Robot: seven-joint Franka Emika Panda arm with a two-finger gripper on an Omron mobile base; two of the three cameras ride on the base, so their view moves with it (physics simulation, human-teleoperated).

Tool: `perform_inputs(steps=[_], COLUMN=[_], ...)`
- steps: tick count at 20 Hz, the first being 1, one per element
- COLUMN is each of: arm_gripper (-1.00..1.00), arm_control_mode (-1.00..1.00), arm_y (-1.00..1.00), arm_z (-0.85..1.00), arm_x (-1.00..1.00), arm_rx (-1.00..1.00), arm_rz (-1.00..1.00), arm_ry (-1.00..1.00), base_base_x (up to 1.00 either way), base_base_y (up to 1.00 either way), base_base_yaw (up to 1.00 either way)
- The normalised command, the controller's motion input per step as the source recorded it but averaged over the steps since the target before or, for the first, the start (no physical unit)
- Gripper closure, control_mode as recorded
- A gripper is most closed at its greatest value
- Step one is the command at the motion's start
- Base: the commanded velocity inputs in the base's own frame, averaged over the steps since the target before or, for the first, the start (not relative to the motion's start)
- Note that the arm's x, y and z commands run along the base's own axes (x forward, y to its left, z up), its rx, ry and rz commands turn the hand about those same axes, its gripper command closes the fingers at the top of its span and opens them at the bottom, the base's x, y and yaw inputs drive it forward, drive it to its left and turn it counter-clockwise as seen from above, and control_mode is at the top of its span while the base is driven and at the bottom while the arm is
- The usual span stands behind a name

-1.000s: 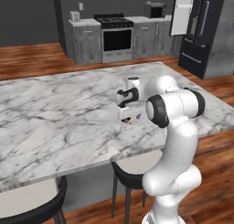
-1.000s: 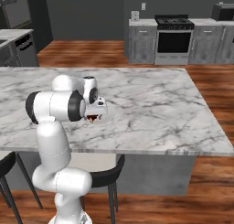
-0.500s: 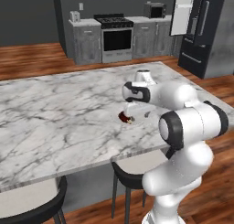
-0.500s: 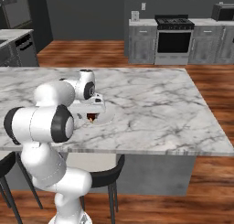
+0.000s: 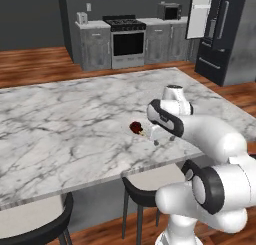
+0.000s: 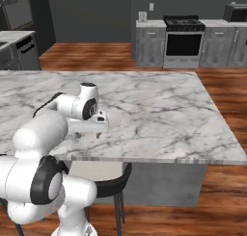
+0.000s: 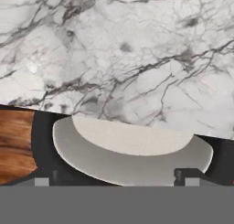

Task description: Take the steak from the fridge and place it on the digital scale on the counter by the fridge. Wait a few seconds for a reading, then move it to the plate on the dining counter.

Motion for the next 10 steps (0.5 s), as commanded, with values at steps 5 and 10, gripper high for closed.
perform_inputs(steps=[5, 10], arm_gripper=[-1.00, -1.00], arm_control_mode=[-1.00, -1.00], arm_y=[0.00, 0.00], arm_z=[0.32, 0.96], arm_x=[-1.00, -1.00], arm_rx=[0.01, 0.00], arm_rz=[0.00, 0.00], arm_ry=[-0.10, -0.10], base_base_x=[0.00, 0.00], base_base_y=[0.00, 0.00], base_base_yaw=[0.00, 0.00])
